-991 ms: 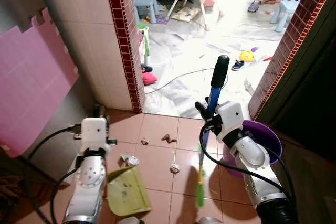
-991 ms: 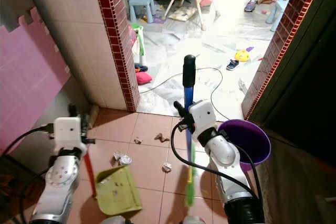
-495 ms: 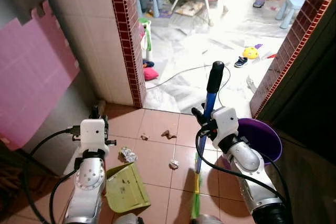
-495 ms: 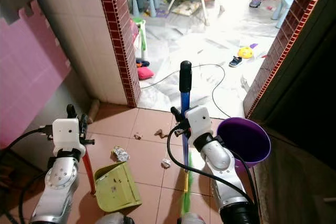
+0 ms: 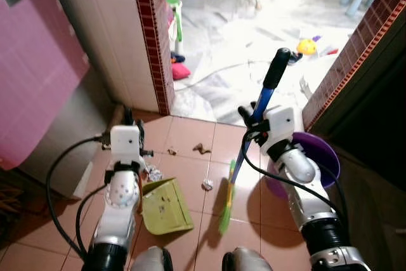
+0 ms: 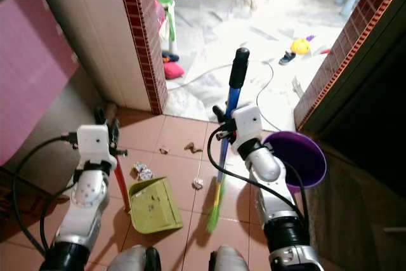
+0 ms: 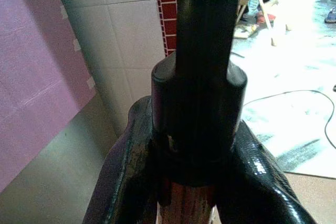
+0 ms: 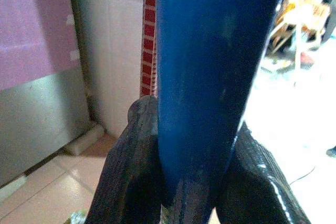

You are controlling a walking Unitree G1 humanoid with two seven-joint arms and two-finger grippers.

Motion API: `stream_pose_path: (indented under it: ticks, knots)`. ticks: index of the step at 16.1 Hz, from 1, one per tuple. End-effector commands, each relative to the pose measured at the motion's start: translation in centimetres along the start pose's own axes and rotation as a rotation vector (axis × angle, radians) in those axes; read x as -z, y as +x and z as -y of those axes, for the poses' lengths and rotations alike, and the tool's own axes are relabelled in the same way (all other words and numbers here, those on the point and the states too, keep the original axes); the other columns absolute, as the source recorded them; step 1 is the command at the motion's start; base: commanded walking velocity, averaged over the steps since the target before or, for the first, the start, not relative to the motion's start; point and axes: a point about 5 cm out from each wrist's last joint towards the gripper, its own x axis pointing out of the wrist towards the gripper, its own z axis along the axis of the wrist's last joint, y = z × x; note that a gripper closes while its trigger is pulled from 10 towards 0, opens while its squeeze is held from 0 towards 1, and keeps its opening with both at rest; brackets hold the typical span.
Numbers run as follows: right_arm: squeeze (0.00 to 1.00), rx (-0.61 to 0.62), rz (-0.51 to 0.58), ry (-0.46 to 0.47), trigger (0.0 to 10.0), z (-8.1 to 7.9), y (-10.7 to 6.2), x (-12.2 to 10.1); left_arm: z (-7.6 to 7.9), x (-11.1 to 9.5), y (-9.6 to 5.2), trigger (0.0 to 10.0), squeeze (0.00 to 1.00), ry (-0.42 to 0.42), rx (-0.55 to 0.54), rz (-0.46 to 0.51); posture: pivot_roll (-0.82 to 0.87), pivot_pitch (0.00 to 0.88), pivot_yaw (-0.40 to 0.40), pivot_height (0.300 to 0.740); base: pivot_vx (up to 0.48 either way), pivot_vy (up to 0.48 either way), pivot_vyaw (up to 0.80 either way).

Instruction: Sweep floor

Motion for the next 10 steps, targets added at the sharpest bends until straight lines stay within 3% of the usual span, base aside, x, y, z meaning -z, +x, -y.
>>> stream_pose_path:
  ticks: [1, 3, 7, 10]
  knots:
    - [0.00, -0.028, 0.016, 0.013, 10.0, -0.4, 0.4, -0.3, -0.3, 1.0, -0.3, 10.0, 0.00, 0.019, -0.009, -0.040, -0.14, 0.214, -0.010, 0.740, 0.000, 0.000, 0.00]
    - [0.00, -0.106, -0.053, 0.064, 10.0, -1.8, 0.7, 1.4, -0.7, 0.7, 0.4, 10.0, 0.00, 0.038, -0.022, -0.027, -0.14, 0.245, -0.011, 0.740, 0.000, 0.000, 0.00]
    - [0.00, 0.028, -0.066, 0.016, 10.0, -0.7, 2.1, 1.8, -1.2, 0.2, 1.2, 10.0, 0.00, 0.037, -0.047, 0.001, -0.11, 0.266, -0.028, 0.740, 0.000, 0.000, 0.00]
    - [0.00, 0.092, -0.030, -0.110, 10.0, 0.8, 3.2, 0.6, -1.5, 0.0, 2.1, 10.0, 0.00, 0.044, -0.093, 0.013, -0.11, 0.273, -0.037, 0.740, 0.000, 0.000, 0.00]
